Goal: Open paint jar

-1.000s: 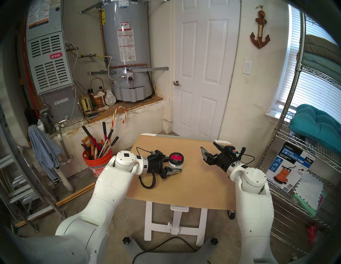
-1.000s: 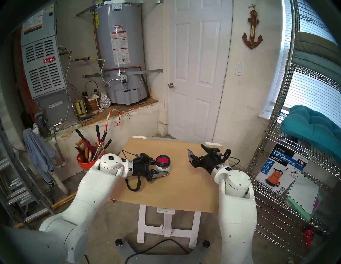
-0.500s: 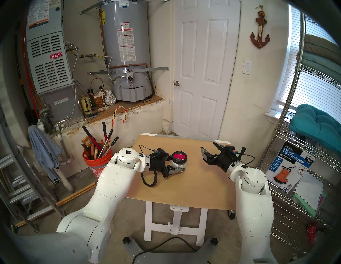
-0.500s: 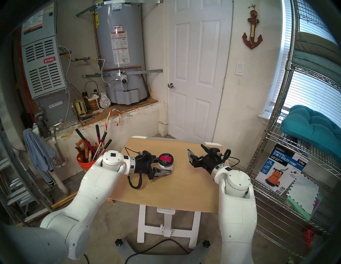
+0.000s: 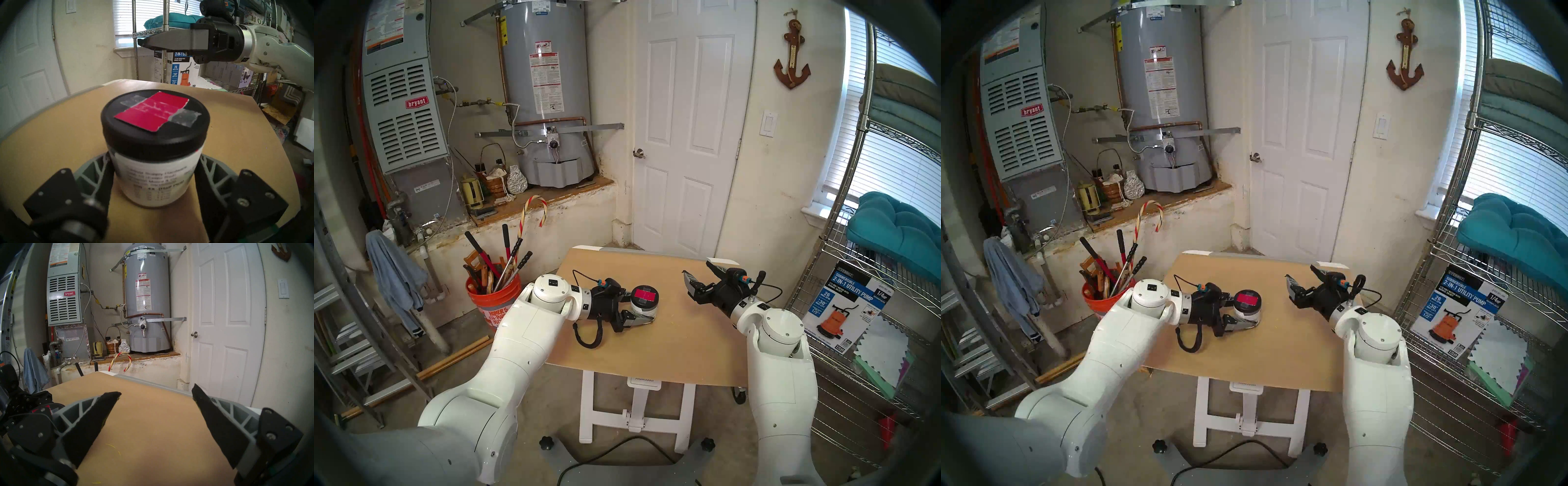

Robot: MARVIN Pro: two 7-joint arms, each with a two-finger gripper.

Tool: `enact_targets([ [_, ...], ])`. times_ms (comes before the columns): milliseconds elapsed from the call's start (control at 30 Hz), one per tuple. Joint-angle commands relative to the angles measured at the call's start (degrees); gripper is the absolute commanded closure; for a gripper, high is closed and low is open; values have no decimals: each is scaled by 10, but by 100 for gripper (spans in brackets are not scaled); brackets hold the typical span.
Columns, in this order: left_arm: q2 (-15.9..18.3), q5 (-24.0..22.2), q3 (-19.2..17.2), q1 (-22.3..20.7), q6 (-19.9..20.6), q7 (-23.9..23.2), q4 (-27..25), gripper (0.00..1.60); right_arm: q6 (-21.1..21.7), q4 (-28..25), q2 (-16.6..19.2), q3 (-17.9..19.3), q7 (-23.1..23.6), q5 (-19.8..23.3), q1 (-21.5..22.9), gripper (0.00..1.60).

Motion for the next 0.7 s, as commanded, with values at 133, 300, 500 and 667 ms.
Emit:
enact_targets([
  [133, 0, 0, -1, -18, -1, -5, 1, 160, -1, -13, 0, -1, 0, 1, 6, 0],
  [300, 0, 0, -2, -17, -1, -7, 0, 160, -1, -13, 0, -1, 0, 1, 6, 0],
  [500, -1, 1, -3, -15, 0, -9, -3, 160, 8, -20, 13, -4, 37, 13, 3, 0],
  [667, -1, 2, -3, -15, 0, -9, -3, 160, 15, -23, 33, -11, 91, 26, 1, 0],
])
